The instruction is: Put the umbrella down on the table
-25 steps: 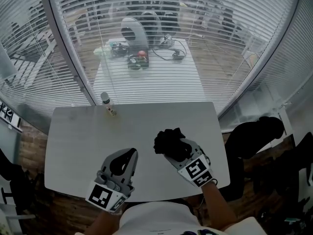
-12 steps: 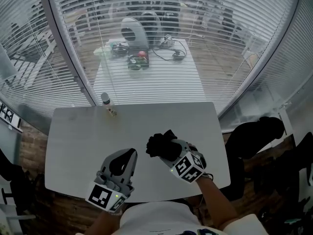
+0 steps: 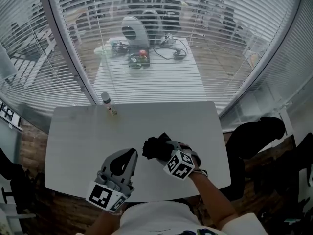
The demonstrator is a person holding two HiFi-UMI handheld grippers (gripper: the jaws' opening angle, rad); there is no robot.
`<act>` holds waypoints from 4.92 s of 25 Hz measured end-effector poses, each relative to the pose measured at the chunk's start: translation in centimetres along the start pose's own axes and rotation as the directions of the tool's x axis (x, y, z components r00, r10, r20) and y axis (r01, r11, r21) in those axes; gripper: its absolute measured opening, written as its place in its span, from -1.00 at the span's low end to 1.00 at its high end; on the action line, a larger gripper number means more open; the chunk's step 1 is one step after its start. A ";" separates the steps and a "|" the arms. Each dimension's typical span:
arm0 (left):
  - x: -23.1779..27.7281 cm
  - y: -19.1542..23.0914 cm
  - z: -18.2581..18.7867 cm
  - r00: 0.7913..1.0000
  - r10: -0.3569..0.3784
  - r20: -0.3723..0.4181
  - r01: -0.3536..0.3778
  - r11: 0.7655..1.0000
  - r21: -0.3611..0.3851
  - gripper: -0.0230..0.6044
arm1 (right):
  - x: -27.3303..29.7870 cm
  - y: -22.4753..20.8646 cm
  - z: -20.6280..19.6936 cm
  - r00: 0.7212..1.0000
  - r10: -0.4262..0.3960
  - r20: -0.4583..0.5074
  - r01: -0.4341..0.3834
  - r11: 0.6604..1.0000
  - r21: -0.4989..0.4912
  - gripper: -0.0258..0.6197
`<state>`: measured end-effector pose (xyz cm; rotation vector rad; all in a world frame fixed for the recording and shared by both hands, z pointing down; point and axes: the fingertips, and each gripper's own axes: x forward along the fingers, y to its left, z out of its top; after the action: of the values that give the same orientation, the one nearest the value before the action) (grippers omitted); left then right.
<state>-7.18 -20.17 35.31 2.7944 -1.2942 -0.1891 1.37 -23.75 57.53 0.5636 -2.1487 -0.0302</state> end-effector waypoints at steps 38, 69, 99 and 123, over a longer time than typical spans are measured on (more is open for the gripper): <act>-1.3 1.7 -0.3 0.999 0.049 -0.010 -0.049 0.999 -0.011 -0.89 | 8.8 4.8 -3.5 0.971 0.143 -0.192 -0.169 0.977 -0.127 -0.09; -2.4 2.4 -0.7 0.996 0.091 -0.013 -0.091 0.995 -0.029 -0.89 | 11.0 6.8 -5.3 0.953 0.170 -0.250 -0.211 0.966 -0.149 -0.03; 0.4 0.4 -1.2 1.000 0.006 -0.029 -0.007 1.000 -0.027 -0.89 | -5.2 -3.1 4.8 0.945 -0.149 0.290 0.095 0.976 0.195 -0.16; 1.4 0.4 -1.1 1.000 -0.011 -0.025 0.011 1.000 -0.023 -0.89 | -18.3 -3.5 10.5 0.743 -0.355 0.568 0.140 0.912 0.387 -0.60</act>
<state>-6.47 -21.47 36.32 2.7766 -1.2634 -0.1674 3.76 -21.35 36.45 1.1750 -2.7360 -0.0188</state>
